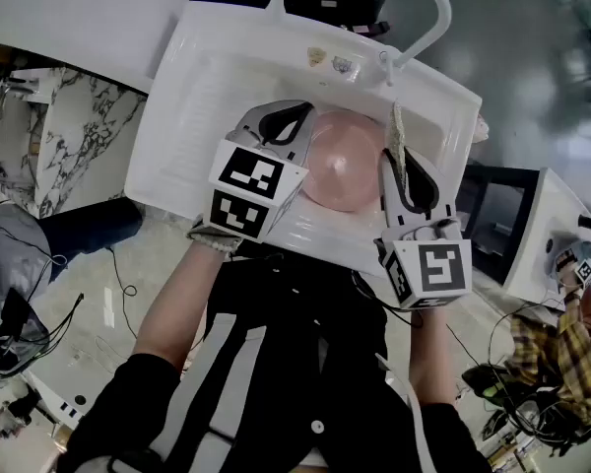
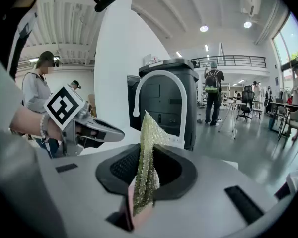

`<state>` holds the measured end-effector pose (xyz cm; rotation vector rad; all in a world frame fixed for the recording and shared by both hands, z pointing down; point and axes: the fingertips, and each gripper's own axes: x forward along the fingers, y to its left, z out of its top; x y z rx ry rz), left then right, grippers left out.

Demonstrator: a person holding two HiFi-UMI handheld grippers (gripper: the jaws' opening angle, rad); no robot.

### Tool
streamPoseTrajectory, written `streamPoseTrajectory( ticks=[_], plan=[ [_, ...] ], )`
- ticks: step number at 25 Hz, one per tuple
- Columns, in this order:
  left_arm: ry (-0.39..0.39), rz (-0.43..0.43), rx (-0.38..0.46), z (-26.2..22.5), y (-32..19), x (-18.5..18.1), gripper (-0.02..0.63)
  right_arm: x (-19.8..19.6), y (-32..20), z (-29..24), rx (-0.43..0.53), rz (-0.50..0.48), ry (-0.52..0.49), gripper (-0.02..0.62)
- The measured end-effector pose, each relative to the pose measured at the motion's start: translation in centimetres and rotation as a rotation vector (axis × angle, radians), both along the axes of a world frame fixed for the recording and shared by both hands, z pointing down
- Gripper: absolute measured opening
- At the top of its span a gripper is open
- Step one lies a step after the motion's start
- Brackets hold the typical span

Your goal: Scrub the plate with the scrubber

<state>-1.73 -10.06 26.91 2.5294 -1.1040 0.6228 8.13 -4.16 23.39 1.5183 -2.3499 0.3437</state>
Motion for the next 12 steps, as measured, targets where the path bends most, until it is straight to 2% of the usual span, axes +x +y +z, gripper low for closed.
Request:
streamPoseTrajectory(
  ticks=[5, 12],
  plan=[
    [0.047, -0.002, 0.063, -3.8, 0.4, -0.5, 0.002, 0.4, -0.1, -3.4, 0.091, 0.063, -0.036, 0.077],
    [0.095, -0.032, 0.124, -7.4, 1.2, -1.8, 0.002, -0.4, 0.1, -5.6, 0.132, 0.044, -0.071, 0.077]
  ],
)
